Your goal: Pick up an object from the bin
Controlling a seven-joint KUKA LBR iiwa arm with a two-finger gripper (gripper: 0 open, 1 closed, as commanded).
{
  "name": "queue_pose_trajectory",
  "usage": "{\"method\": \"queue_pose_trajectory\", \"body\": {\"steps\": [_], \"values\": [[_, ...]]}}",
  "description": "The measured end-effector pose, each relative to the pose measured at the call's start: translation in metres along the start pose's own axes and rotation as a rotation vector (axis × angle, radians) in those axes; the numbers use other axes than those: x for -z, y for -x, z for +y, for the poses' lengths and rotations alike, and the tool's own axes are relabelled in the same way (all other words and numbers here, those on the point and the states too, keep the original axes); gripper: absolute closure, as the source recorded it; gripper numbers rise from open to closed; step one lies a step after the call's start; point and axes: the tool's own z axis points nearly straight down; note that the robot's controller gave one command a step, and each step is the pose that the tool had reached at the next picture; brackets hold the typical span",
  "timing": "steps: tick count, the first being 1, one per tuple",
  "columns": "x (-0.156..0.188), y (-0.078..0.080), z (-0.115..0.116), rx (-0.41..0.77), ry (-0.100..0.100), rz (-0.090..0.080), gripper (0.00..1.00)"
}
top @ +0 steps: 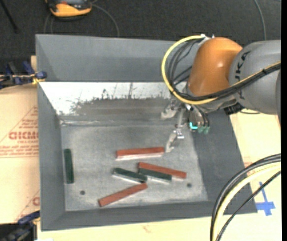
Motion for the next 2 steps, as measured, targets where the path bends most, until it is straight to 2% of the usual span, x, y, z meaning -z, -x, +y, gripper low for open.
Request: {"method": "queue_pose_trajectory", "body": {"steps": [1,2], "values": [[0.005,0.002,0.000,0.001,-0.001,-0.008,0.00],[-0.058,-0.040,0.026,0.171,-0.006,-0.021,1.00]]}}
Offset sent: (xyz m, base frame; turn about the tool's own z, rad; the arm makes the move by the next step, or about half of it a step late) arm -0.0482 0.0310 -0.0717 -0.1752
